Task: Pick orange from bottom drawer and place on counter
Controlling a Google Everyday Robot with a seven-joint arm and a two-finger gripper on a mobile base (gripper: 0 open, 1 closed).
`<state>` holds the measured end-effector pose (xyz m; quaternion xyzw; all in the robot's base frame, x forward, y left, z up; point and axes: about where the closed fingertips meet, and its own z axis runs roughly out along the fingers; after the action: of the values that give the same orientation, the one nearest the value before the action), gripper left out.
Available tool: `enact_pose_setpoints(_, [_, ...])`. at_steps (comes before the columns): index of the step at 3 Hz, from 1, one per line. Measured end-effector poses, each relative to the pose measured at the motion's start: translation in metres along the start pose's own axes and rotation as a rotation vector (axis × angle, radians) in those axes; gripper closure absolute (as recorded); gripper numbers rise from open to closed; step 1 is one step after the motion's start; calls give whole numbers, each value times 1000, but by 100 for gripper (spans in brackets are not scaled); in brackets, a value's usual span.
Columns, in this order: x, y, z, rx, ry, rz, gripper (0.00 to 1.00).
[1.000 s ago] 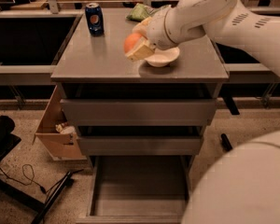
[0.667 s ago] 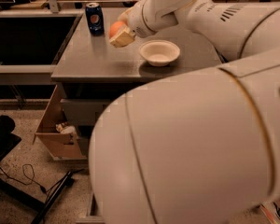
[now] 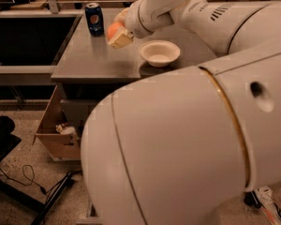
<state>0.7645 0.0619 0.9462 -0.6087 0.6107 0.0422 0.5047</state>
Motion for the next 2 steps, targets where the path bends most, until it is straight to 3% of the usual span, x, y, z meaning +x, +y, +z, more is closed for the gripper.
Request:
enact_pose_setpoints(1, [-14, 0, 23, -27, -27, -20, 100])
enact_pose_setpoints(2, [-24, 1, 65, -60, -72, 4, 100])
